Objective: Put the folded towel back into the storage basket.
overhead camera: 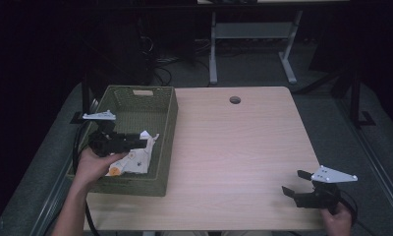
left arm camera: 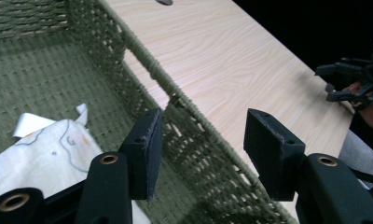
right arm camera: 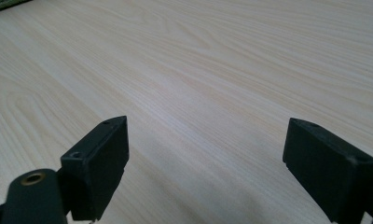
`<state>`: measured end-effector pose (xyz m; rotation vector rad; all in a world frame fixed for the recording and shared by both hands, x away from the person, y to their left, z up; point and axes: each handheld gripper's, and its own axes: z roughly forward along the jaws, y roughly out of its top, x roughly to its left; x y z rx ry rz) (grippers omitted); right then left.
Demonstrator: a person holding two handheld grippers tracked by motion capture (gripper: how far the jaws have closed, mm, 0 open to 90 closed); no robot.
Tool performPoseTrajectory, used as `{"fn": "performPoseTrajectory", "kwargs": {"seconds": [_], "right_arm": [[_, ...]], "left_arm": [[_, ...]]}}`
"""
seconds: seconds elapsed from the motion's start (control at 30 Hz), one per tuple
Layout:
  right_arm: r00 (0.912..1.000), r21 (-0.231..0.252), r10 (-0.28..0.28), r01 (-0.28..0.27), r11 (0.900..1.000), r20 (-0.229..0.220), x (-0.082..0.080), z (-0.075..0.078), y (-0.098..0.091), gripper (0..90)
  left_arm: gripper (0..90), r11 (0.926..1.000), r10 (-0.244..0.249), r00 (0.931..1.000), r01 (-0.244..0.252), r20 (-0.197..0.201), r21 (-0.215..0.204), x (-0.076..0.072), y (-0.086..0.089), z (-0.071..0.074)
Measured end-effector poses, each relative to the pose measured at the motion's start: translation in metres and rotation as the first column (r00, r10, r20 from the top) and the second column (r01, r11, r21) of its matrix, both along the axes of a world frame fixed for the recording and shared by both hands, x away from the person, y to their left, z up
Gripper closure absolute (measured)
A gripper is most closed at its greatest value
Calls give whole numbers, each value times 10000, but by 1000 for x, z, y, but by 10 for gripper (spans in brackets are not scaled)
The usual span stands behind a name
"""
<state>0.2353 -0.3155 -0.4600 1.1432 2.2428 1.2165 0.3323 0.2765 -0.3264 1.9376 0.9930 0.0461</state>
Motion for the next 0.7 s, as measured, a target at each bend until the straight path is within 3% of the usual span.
{"fn": "performPoseTrajectory", "kwargs": {"seconds": [0.3,0.7], "right_arm": [[10000,60,2,-2,10000,35,-1,0,-2,137],[9998,218,-128,125,9997,140,-2,1,-11,137]], "left_arm": [[466,9998,-188,9998,188,110,42,-1,-17,3],[460,9953,-961,9952,963,206,-71,3,-56,4]]}}
